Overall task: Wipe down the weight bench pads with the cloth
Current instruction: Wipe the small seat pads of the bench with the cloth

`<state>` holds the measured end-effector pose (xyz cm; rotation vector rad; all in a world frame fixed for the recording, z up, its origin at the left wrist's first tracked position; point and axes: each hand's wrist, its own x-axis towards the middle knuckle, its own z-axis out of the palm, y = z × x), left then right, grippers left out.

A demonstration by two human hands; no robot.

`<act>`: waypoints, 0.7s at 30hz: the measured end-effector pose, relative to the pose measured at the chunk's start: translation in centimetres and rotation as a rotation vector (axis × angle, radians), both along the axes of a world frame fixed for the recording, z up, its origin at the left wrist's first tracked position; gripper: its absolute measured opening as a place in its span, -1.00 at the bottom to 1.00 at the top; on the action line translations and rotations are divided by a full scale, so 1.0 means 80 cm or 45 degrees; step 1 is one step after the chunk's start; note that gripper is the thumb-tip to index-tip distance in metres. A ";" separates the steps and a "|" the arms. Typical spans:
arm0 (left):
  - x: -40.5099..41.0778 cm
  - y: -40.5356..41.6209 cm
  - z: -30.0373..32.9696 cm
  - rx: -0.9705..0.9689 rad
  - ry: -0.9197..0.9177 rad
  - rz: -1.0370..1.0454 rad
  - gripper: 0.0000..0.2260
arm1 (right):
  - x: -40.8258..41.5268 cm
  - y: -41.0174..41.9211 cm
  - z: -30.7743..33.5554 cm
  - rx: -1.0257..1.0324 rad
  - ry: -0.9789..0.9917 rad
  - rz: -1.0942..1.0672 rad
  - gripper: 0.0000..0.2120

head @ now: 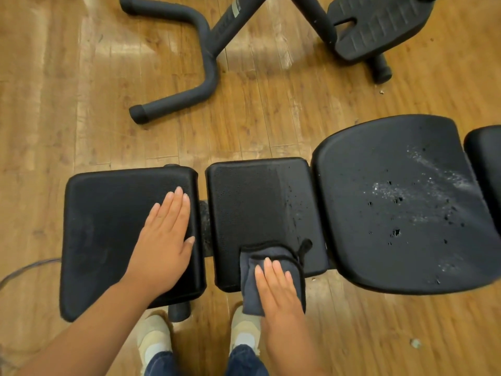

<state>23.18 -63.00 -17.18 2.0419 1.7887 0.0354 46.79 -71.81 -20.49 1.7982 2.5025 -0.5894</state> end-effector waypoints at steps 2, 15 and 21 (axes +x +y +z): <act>-0.001 0.001 0.001 -0.011 0.007 -0.019 -0.42 | 0.005 0.002 0.006 -0.017 -0.030 0.015 -0.15; -0.001 0.003 0.004 -0.050 -0.029 -0.017 -0.38 | -0.010 0.145 0.022 0.038 0.127 -0.176 -0.50; 0.000 0.005 0.008 -0.091 -0.007 -0.012 -0.34 | -0.021 0.218 0.024 0.092 0.112 -0.155 -0.54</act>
